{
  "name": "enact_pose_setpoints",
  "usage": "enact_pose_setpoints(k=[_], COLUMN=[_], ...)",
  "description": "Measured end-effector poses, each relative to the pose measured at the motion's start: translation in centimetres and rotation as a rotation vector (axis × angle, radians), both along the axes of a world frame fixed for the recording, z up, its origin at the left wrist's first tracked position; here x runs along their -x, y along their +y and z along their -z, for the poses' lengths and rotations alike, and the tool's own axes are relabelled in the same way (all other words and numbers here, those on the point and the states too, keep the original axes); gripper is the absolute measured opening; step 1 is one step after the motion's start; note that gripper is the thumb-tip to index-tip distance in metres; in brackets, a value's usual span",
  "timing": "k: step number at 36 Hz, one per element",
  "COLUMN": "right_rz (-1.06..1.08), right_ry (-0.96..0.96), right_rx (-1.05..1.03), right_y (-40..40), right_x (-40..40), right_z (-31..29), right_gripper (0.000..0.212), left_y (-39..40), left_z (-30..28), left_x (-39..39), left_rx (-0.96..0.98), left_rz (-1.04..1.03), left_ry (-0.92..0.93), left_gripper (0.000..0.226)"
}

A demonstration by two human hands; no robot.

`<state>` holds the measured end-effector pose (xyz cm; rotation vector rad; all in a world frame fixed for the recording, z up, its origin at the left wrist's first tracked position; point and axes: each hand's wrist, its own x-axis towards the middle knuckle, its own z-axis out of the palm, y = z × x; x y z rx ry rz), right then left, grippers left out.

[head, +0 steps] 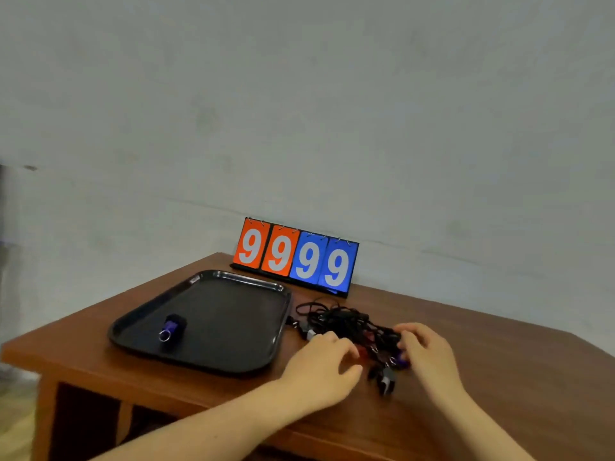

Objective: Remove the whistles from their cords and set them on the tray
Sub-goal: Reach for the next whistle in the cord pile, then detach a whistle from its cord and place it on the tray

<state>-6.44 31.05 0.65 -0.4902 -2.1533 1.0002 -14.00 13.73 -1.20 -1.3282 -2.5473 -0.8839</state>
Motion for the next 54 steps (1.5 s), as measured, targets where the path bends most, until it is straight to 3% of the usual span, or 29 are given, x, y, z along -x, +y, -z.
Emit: enact_pose_setpoints(k=[4, 6, 9, 11, 15, 18, 23, 26, 31, 34, 37, 40, 42, 45, 48, 52, 54], right_rz=[0.025, -0.001, -0.036, -0.07, -0.107, -0.109, -0.151, -0.198, -0.322, -0.36, -0.404, -0.416, -0.43, -0.443, -0.44, -0.504, -0.504], right_ry=[-0.211, -0.269, -0.278, -0.288, -0.204, -0.148, 0.023, 0.095, 0.141, 0.107, 0.107, 0.157, 0.182, 0.178, 0.197, 0.253, 0.23], right_rx=[-0.141, -0.167, -0.221, -0.271, -0.25, -0.208, -0.056, 0.039, 0.129, 0.113, 0.152, 0.194, 0.229, 0.245, 0.299, 0.431, 0.372], right_y=[4.4, 5.1, 5.1, 5.1, 5.6, 6.2, 5.5, 4.9, 3.9, 4.2, 3.7, 3.2, 3.0, 2.9, 2.8, 3.2, 3.5], right_x=[-1.7, -1.9, -1.5, -1.2, -0.6, 1.2, 5.0, 7.7, 9.3, 9.7, 9.5, 8.9, 8.4, 8.0, 7.5, 6.9, 6.4], right_z=[2.2, 2.7, 2.6, 2.7, 2.8, 2.6, 1.0, 0.3, 1.1, 1.4, 1.0, 0.6, 0.5, 0.3, 0.1, -0.6, -1.0], right_gripper=[0.022, 0.02, 0.02, 0.023, 0.028, 0.032, 0.03, 0.033, 0.027, 0.023, 0.019, 0.022, 0.019, 0.018, 0.022, 0.03, 0.03], left_y=[4.6, 5.9, 7.1, 7.5, 7.3, 7.3, 7.8, 8.5, 9.3, 9.8, 10.0, 9.5, 9.0, 8.5, 8.2, 8.0, 7.7], left_z=[0.3, 0.4, 0.9, 1.1, -0.6, -3.2, -6.2, -5.9, -3.4, -3.1, -3.2, -3.3, -3.5, -3.7, -3.9, -3.9, -4.0], left_x=[-1.3, -1.5, -1.4, -1.2, -0.2, 1.7, 4.8, 7.3, 9.7, 9.7, 9.1, 8.8, 8.6, 8.3, 7.9, 7.9, 7.9], left_rx=[0.148, 0.185, 0.178, 0.075, -0.252, -0.381, -0.474, -0.556, -0.66, -0.677, -0.571, -0.582, -0.598, -0.589, -0.587, -0.712, -0.79], left_rz=[-0.059, -0.078, -0.054, -0.003, 0.046, 0.037, 0.026, 0.048, 0.04, 0.074, 0.004, 0.004, 0.035, 0.032, 0.029, 0.014, 0.044], left_ry=[0.041, 0.1, 0.184, 0.162, 0.042, -0.011, -0.136, -0.333, -0.608, -0.76, -0.603, -0.392, -0.356, -0.427, -0.455, -0.58, -0.623], left_gripper=[0.065, 0.07, 0.052, 0.038, 0.029, 0.028, 0.028, 0.023, 0.022, 0.035, 0.056, 0.055, 0.058, 0.042, 0.043, 0.039, 0.036])
